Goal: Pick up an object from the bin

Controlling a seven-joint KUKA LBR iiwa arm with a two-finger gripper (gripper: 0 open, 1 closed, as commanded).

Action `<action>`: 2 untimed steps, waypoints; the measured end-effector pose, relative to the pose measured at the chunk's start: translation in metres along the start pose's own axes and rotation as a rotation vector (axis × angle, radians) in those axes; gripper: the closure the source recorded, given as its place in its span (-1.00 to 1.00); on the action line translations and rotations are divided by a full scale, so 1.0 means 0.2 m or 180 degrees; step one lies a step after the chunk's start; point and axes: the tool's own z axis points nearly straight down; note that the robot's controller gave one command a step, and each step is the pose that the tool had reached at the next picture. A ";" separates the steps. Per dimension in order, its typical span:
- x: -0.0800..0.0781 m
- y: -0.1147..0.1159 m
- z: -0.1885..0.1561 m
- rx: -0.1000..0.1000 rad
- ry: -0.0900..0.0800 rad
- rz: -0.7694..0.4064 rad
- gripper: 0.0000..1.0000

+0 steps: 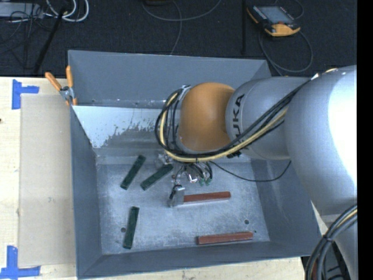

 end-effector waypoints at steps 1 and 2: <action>-0.01 0.01 -0.02 -0.0006 -0.0024 -0.0001 1.00; 0.05 0.06 -0.68 -0.0008 -0.0046 0.0439 1.00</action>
Offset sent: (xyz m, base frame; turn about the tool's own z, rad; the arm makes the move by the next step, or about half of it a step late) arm 0.0000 0.0000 0.0000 0.0000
